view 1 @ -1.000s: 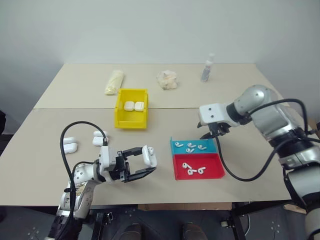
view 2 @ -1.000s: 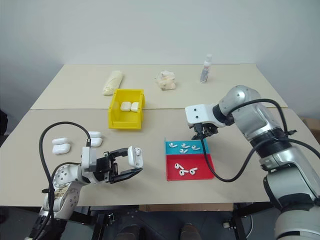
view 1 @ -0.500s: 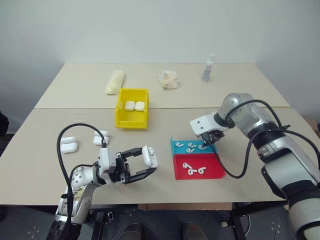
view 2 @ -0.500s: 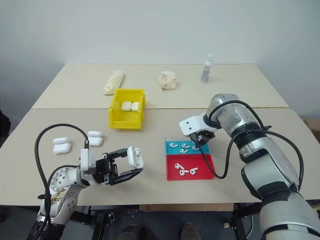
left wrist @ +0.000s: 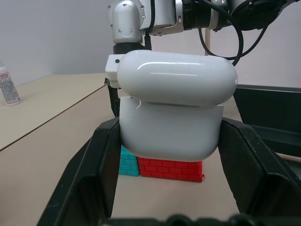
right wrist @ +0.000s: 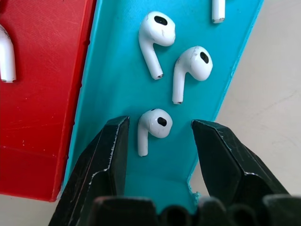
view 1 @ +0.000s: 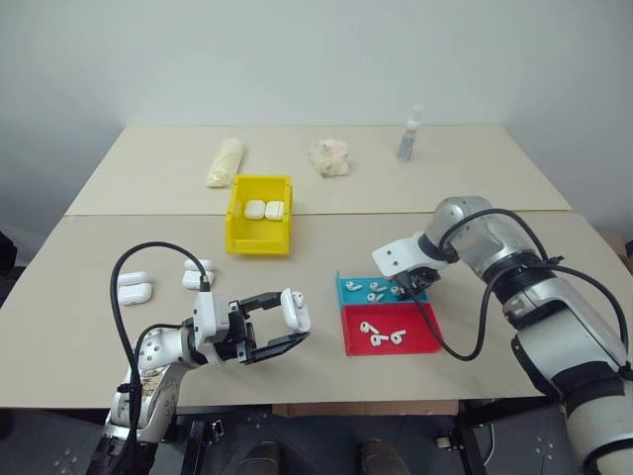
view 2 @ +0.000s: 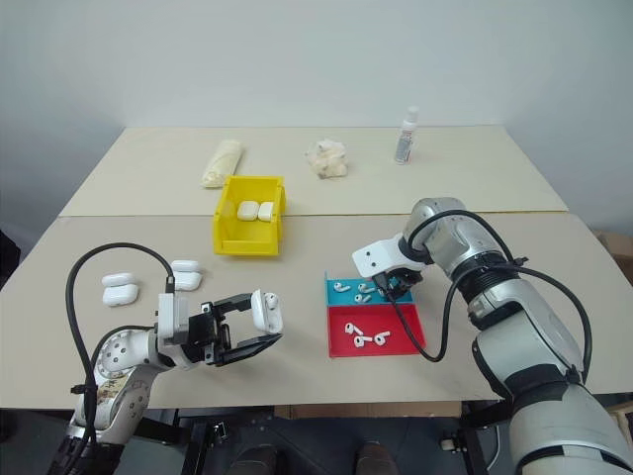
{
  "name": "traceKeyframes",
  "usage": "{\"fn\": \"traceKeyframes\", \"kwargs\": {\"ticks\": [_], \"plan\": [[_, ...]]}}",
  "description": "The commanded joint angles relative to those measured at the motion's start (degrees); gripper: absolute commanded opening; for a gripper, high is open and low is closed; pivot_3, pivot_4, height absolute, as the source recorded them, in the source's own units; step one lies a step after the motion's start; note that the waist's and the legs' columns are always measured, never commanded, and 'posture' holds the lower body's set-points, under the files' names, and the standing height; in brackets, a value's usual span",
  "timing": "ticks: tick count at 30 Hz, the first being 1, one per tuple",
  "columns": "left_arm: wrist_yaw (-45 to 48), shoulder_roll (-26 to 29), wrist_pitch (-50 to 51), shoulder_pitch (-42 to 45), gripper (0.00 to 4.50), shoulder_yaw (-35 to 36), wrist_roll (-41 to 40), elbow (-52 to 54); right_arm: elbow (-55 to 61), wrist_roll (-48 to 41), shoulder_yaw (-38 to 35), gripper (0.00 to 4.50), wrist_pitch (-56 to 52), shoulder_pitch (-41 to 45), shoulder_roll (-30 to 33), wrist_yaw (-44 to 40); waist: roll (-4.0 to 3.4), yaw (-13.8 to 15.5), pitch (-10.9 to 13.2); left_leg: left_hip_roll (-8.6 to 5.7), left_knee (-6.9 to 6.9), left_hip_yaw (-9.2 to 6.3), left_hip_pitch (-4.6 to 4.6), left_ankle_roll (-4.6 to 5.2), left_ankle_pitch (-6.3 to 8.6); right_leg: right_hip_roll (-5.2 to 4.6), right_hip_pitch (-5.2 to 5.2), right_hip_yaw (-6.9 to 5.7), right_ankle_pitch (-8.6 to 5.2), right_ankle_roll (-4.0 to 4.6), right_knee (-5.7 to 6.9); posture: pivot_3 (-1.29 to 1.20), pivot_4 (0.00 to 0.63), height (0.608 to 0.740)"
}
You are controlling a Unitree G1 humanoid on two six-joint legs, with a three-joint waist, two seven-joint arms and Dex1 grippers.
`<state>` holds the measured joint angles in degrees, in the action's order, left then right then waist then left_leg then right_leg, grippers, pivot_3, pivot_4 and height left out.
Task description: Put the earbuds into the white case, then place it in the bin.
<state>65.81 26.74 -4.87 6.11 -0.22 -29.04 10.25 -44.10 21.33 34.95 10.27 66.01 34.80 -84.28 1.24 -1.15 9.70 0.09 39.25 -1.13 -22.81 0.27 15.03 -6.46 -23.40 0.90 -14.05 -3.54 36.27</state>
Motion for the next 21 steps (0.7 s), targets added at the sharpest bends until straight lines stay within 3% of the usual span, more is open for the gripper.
{"fn": "traceKeyframes", "kwargs": {"ticks": [1,4,8,21], "plan": [[0.01,0.43,-0.51,0.15,2.79,0.02,0.01,0.87,0.53,0.24,-1.63,2.55,0.21,0.21,-0.10,0.50,0.00,-0.01,0.00,0.00,0.00,0.00,0.00,0.00,0.00,0.00,0.00,0.00,0.00,0.00,0.01,0.00,0.150,0.740],[-0.17,0.54,-0.36,0.25,2.79,0.01,0.20,0.83,0.28,0.32,-1.59,2.55,0.49,0.28,-0.12,0.70,0.00,0.00,0.00,0.00,0.00,0.01,0.00,-0.01,0.00,0.00,0.00,0.00,0.00,0.00,0.01,0.00,0.150,0.740],[-0.03,1.13,0.72,-0.17,2.79,-0.04,-0.39,1.65,0.71,0.22,-1.71,1.71,0.59,-0.08,0.18,0.59,0.00,-0.01,0.00,0.00,0.00,0.00,0.00,-0.01,0.00,0.00,0.00,0.00,0.00,0.00,0.00,0.00,0.150,0.740],[-0.16,1.11,0.72,-0.07,2.79,-0.27,0.11,1.40,1.59,1.01,-1.45,1.71,1.25,-1.03,1.56,0.17,0.00,-0.01,0.00,0.00,0.00,0.01,0.00,-0.01,0.00,0.00,0.01,0.00,0.00,0.00,0.00,0.00,0.150,0.740]]}}
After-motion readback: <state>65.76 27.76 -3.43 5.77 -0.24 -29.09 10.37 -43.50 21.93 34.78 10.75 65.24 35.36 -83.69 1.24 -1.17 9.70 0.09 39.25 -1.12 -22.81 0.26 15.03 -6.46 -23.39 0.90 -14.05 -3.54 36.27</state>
